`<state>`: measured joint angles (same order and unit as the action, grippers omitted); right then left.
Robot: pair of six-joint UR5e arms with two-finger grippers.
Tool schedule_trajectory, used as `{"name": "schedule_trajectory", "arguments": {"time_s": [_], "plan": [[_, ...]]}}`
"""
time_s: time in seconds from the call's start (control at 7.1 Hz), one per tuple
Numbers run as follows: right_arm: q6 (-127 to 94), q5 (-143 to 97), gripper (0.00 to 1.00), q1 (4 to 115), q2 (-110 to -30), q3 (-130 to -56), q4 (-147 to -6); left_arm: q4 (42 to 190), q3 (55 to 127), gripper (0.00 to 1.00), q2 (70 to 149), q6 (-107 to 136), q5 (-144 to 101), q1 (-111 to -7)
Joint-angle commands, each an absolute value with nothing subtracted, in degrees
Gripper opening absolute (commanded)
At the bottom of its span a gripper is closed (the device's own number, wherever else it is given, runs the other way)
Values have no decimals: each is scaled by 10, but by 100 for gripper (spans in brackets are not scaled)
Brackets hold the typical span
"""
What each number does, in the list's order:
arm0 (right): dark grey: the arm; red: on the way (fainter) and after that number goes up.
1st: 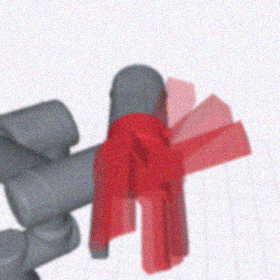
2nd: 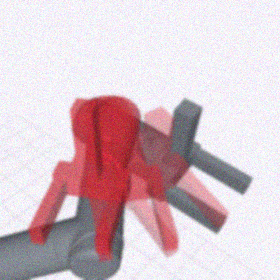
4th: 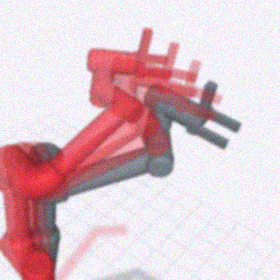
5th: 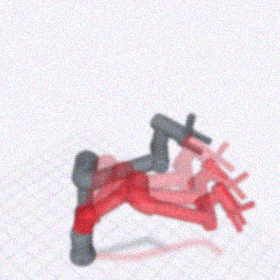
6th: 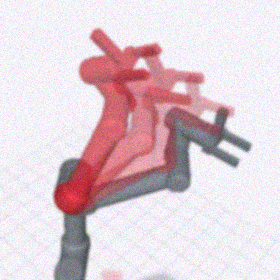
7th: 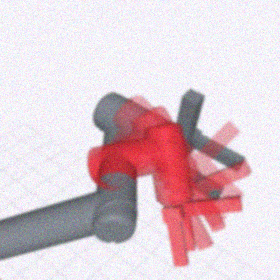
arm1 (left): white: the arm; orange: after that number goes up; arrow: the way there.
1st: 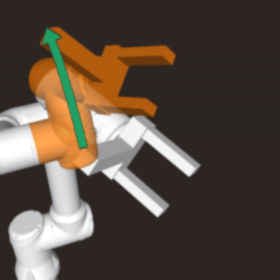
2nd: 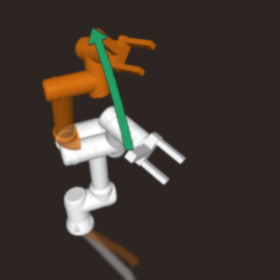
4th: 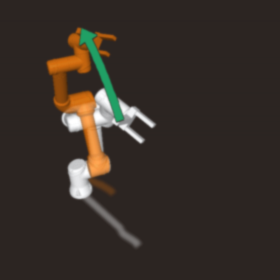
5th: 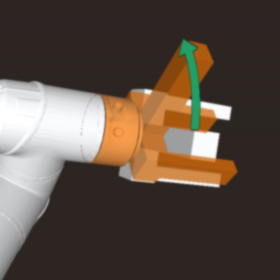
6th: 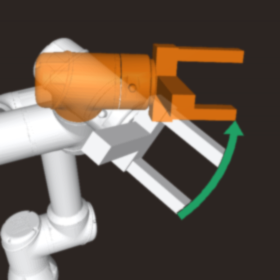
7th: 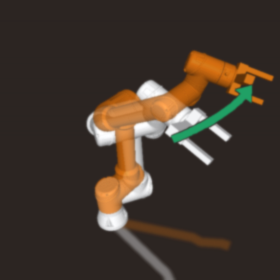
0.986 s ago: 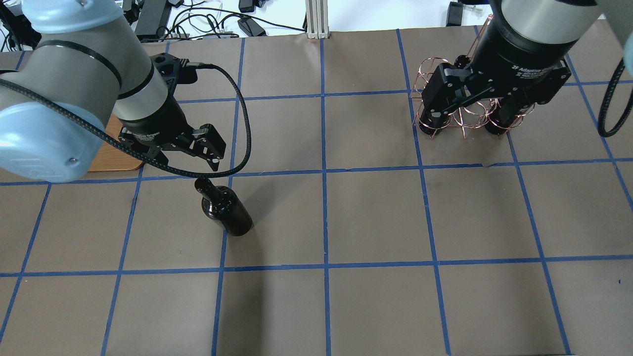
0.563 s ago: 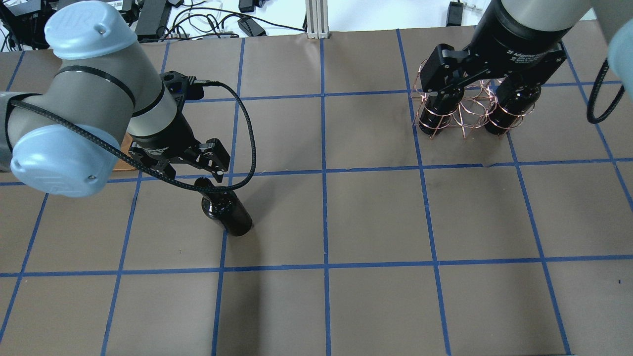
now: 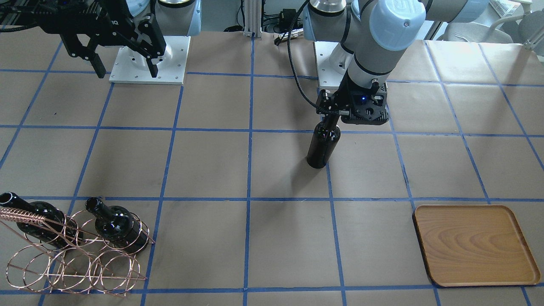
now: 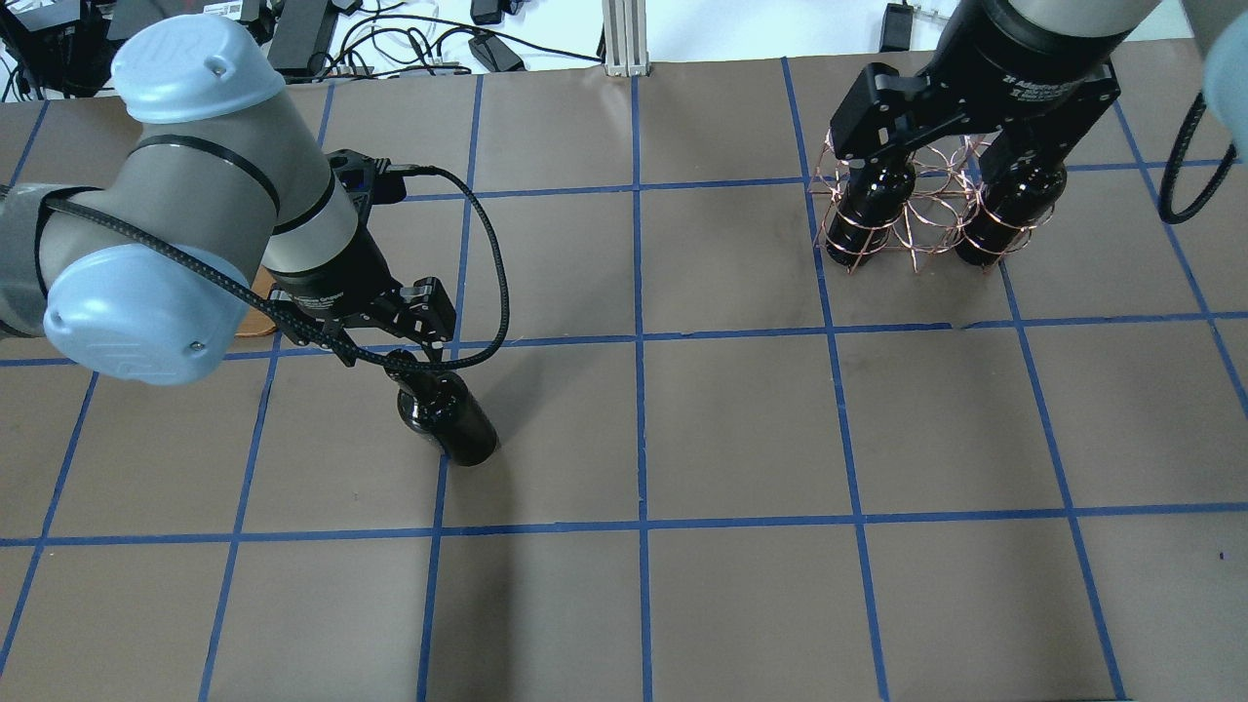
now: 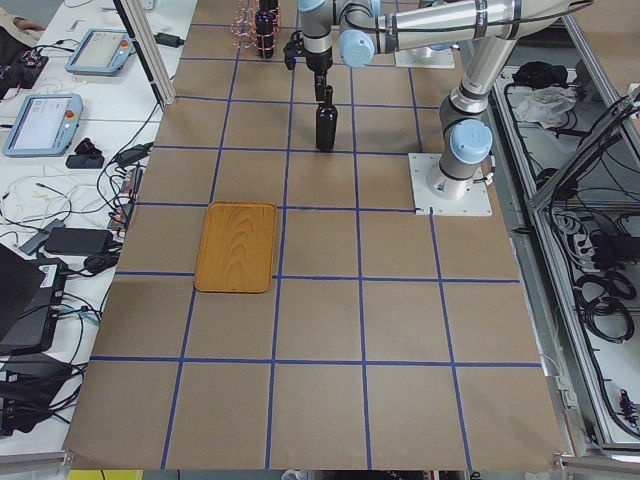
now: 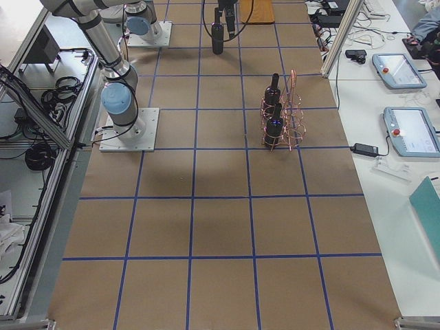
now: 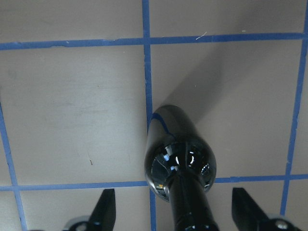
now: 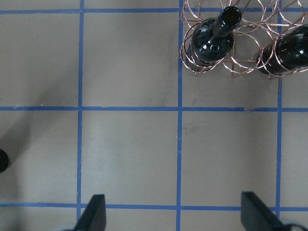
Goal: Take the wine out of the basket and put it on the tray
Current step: 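Move the left gripper over the standing bottle and grasp its neck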
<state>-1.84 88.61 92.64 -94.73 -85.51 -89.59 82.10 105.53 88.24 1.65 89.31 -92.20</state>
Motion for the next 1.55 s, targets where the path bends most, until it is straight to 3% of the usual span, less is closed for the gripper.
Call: {"name": "schedule_trajectory", "arguments": {"time_s": [0.0,0.28,0.42,0.56,0.7,0.85,0.99,1.41], "plan": [[-18,886,100,925,-917,-812,-879,824,1056,86,885,42,892,-922],[-18,889,100,925,-917,-813,-877,828,1056,73,886,72,893,-922],[-18,891,100,925,-918,-813,-877,830,1056,56,888,78,876,-922],[-18,892,100,925,-918,-814,-876,829,1055,51,889,87,872,-922],[-18,894,100,925,-920,-816,-875,830,1055,32,889,89,872,-922],[-18,892,100,925,-919,-816,-876,831,1055,21,889,89,872,-922],[-18,891,100,925,-920,-815,-876,834,1054,0,889,88,872,-922],[-18,892,100,925,-919,-815,-877,837,1048,0,889,83,875,-922]]}}
